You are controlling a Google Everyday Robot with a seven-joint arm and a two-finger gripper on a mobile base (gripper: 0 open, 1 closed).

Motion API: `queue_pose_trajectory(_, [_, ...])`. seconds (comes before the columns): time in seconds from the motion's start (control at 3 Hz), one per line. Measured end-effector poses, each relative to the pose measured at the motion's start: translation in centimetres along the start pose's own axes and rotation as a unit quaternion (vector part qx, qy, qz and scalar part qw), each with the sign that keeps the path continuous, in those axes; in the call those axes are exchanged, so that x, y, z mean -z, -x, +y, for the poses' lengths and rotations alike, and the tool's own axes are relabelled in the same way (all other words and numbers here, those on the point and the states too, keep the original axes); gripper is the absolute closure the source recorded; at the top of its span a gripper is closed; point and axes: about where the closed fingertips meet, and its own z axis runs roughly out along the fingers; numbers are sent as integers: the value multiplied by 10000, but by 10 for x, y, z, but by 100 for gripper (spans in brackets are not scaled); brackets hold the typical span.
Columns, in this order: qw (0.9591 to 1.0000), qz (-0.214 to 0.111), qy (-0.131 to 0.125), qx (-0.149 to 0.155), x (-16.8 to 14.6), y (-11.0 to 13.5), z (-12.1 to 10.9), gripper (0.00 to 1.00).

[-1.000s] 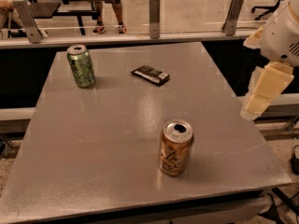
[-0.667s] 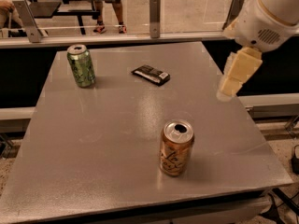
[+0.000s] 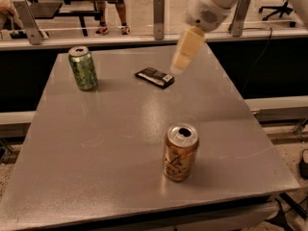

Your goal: Move green can near orange can

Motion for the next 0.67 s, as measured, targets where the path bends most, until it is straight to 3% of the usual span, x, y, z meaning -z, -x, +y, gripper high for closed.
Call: queue_pose_trajectory(0.67, [9985,-270,380,278,-62,83,-12,0])
